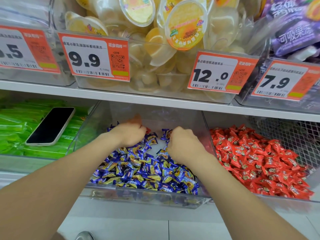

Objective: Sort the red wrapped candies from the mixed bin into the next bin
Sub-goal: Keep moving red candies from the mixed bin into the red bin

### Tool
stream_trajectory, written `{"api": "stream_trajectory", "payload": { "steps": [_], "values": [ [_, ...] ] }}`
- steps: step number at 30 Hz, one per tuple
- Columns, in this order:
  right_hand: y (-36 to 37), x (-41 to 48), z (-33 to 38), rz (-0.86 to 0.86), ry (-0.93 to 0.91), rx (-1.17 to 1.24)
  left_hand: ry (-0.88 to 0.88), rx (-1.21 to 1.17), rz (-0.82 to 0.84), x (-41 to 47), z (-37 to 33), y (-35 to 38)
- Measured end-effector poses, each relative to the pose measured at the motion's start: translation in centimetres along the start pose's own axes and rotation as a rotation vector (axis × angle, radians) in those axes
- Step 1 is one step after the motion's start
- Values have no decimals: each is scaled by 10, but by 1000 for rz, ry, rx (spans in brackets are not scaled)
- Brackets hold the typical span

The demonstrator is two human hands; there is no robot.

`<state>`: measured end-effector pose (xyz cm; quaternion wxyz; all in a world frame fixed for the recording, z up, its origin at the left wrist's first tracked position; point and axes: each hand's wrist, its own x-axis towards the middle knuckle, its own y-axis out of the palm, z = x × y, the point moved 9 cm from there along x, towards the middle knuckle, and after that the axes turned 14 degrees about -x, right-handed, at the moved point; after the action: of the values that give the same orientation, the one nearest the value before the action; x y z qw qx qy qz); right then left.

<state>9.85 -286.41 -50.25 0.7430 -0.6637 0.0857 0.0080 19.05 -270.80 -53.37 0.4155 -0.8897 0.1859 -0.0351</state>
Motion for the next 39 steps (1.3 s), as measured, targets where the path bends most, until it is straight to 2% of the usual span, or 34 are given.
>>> {"api": "stream_trajectory", "payload": {
  "steps": [3,6,9,13,15,17,19,21,26,31,33,39],
  "values": [
    [18,-10,7,91,11,-238,-41,114,-16,1,8,-3],
    [33,-14,6,148,47,-338,31,158,-84,14,11,0],
    [38,-8,2,179,61,-199,103,188,31,24,12,20],
    [24,-5,-6,147,89,61,125,403,169,26,15,38],
    [7,-7,-12,21,101,-36,128,470,179,26,15,39],
    [2,-9,-15,-20,97,-239,122,482,168,24,13,36],
    [15,-10,-13,56,74,-348,111,478,180,23,12,34],
    [30,-9,-11,143,55,-338,86,445,204,21,14,33],
    [36,3,-9,113,14,-180,56,274,237,9,9,27],
    [25,10,-6,68,-3,211,78,148,169,2,0,14],
    [26,7,-5,149,5,379,92,62,146,-2,-10,7],
    [30,-5,7,287,-32,542,-31,-200,240,-23,-22,6]
  ]
}}
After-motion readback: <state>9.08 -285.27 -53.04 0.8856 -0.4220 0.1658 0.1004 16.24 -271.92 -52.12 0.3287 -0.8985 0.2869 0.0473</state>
